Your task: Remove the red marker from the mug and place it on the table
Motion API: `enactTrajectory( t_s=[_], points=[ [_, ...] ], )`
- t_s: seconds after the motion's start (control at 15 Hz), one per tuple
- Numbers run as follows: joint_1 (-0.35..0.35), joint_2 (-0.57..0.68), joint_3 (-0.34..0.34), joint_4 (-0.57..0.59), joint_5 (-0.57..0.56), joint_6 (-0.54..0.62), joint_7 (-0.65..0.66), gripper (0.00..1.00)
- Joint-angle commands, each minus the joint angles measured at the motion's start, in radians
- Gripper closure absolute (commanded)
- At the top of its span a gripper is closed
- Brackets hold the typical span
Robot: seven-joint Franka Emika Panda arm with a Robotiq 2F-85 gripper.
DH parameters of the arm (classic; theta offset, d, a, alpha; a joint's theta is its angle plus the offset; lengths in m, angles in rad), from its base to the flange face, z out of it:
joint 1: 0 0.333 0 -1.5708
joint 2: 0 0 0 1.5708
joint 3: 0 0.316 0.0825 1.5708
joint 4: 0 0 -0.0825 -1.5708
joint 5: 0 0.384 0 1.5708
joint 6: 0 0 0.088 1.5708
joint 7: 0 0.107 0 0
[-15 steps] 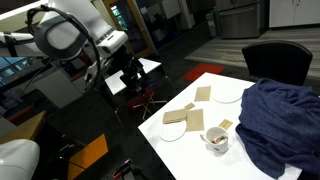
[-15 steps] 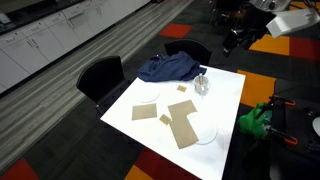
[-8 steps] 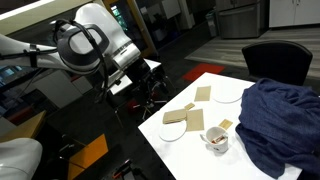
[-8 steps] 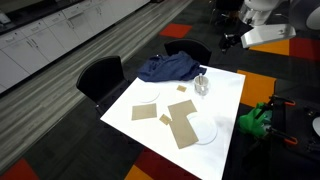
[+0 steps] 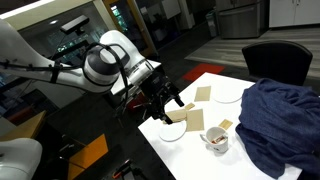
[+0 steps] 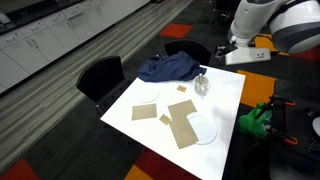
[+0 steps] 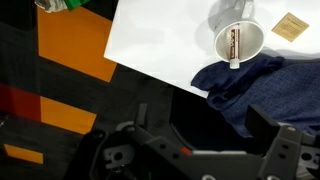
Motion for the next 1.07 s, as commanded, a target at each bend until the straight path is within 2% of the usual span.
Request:
enactTrajectory(
  t_s=[0.0, 0.6, 1.0],
  points=[
    [0.032, 0.073, -0.054, 0.005, -0.172, 0.075, 0.167, 0.0],
    [0.103, 0.23, -0.176, 0.033, -0.588, 0.152, 0.497, 0.0],
    [0.125, 0.338, -0.201, 0.088, -0.695, 0.154, 0.628, 0.0]
  ],
)
